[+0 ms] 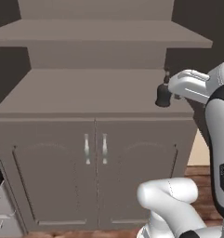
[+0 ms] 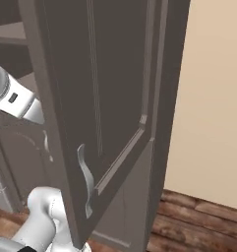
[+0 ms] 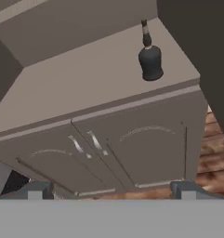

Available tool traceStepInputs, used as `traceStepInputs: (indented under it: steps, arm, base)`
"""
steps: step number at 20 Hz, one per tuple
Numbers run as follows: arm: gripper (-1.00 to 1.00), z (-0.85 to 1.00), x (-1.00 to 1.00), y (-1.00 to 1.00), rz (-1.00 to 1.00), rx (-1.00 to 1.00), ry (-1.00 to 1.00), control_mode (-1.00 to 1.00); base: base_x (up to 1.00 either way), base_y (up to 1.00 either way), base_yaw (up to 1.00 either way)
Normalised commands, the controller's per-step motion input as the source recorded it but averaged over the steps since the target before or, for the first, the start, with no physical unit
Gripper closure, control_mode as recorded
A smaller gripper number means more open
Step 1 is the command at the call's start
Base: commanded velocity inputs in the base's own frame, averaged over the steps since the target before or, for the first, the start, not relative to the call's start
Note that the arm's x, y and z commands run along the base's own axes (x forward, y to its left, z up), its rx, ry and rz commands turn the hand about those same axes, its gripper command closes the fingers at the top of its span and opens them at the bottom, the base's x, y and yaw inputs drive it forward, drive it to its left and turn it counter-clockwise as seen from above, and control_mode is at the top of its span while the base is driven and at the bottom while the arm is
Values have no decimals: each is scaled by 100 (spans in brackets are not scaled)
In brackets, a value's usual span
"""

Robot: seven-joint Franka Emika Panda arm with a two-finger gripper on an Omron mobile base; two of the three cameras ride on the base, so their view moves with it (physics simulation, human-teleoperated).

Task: There is a bowl on the dining counter. Grab a lemon wedge from the fridge and place it in the bowl. Then get the liquor bottle and glass cup from the cabinet and place them next to the bowl.

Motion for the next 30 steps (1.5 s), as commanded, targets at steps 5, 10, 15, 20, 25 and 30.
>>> traceStepInputs:
  steps: [5,10,15,20,25,30]
  arm:
    - [-100,0,0,0,0,0,0,100]
    - [-100,0,0,0,0,0,0,100]
    - [-100,0,0,0,0,0,0,100]
    - [-100,-72,15,-29,0,-10,0,-100]
    - [-100,-49,50,-21,0,-16,0,-100]
    - [-100,0,55,-18,0,-8,0,-100]
  base:
    - [52,2,-30]
    - [64,0,-24]
    - [39,-2,-12]
    - [0,0,0]
    - [0,0,0]
    - [0,0,0]
